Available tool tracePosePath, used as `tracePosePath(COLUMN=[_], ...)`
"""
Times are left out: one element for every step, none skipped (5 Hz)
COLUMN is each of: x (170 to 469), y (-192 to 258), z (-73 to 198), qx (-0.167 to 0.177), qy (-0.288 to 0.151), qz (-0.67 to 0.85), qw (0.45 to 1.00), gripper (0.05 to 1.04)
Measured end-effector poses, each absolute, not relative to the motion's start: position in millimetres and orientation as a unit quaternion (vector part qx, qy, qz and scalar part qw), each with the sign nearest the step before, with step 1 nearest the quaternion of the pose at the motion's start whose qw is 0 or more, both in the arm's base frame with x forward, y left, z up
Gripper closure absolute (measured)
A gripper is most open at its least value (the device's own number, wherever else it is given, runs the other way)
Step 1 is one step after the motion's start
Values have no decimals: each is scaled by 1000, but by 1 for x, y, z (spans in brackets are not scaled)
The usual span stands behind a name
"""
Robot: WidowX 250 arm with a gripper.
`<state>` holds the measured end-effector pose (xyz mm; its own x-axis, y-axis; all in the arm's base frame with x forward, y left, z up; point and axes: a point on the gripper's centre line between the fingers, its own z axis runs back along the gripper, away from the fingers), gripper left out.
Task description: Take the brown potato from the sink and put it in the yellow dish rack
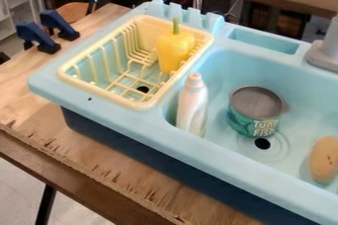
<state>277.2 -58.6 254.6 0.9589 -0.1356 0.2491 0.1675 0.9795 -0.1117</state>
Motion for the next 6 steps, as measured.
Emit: tracePosePath(x=[278, 283, 282, 284, 286, 292], y=[-61, -98, -127, -145, -160, -173], z=[247, 240, 241, 228, 204, 182], qx=[-62, -38, -20, -30, -45, -53], qy=[-109, -130, -161, -173, -148, -129], qz=[-78, -106, -119, -127, -131, -140], qw=[989, 985, 980, 976, 979, 980], gripper=[77, 77, 78, 78, 77, 77])
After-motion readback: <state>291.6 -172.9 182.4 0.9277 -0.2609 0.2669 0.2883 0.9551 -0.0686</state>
